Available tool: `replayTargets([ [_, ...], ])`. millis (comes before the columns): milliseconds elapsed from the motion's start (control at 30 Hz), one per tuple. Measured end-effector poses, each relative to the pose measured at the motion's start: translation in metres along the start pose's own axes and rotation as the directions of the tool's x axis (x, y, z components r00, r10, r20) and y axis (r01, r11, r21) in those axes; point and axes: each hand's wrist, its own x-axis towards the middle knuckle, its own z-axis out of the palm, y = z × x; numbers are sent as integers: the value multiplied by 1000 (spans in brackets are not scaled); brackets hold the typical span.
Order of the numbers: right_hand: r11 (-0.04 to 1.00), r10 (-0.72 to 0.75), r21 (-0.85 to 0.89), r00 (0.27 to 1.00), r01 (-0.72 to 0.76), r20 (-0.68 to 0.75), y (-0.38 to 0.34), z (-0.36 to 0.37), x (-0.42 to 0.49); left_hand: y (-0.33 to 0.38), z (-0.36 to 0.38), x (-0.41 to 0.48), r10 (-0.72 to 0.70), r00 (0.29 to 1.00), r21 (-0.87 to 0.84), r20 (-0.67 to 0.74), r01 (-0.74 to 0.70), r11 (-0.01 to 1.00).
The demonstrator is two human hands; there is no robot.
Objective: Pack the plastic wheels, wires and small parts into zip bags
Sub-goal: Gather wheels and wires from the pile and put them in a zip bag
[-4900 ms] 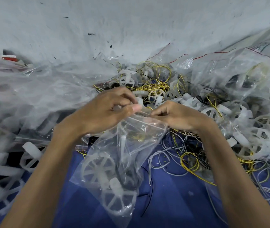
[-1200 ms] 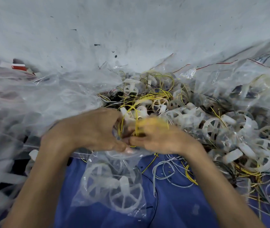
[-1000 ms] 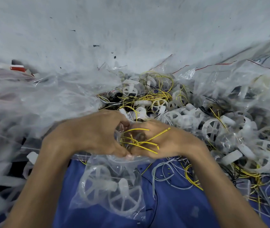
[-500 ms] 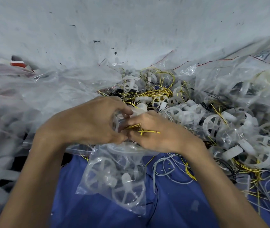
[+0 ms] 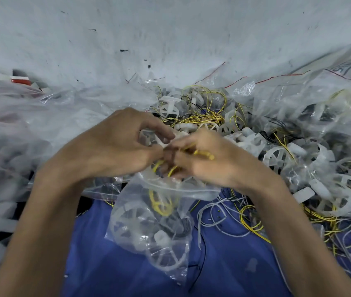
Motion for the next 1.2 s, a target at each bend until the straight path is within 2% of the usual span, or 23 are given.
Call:
replayTargets([
  [33,968,-20,-249,998,35,60,1,1,0,-1,1,1,-6,1000,7,-4,6,1000],
  [67,891,-30,-449,995,71,99,3,2,-1,-1,3,1,-15,1000,22,-2,15,1000],
  [100,836,-26,-542,994,81,109,3,1,-2,0,4,2,-18,1000,39,-7,18,999],
  [167,847,-31,-528,998,57,60,-1,-5,-7,1,4,1,-26,1000,38,3,26,999],
  [267,902,-149,-414,988,124,-28,-3,-17,-14,1,2,1,-43,999,35,-14,44,998],
  [367,863,-195,-482,980,154,-36,-2,-10,-7,-1,2,1,-29,998,57,-51,31,998],
  [433,839,-167,-524,986,148,11,1,3,-1,0,2,0,-30,998,39,-46,32,999],
  [567,798,-144,-554,968,237,206,2,8,0,1,1,-2,-45,999,38,0,45,998],
  [633,826,-161,-506,964,249,211,-1,-7,-6,-3,-3,-3,-34,999,80,-10,35,996],
  [700,886,-247,-390,967,250,58,-1,-27,-13,-8,-4,-4,-112,994,105,15,109,988],
  [733,918,-259,-325,964,226,-61,1,-37,-17,-6,-7,-3,-145,988,78,-48,148,986],
  [767,943,-251,-267,951,199,-179,5,-47,-19,-13,-11,-3,-162,985,134,-59,169,977],
  [800,954,-244,-243,928,178,-282,10,-55,-21,-15,-12,-3,-191,979,71,-71,196,978],
  [867,941,-238,-321,886,109,-398,23,-66,-18,-20,-15,-4,-240,966,106,-97,250,962],
  [933,892,-160,-452,927,-12,-340,37,-72,-14,-26,-18,-4,-276,950,129,-145,294,947],
  [1000,808,-30,-583,983,-84,-183,56,-75,-10,-31,-19,-4,-272,944,171,-187,304,937],
  [1133,874,135,-462,989,-149,-64,92,-59,5,-43,-21,-2,-263,930,206,-257,319,925],
  [1200,844,270,-473,962,-252,-31,114,-44,15,-47,-22,-1,-253,931,209,-262,310,927],
])
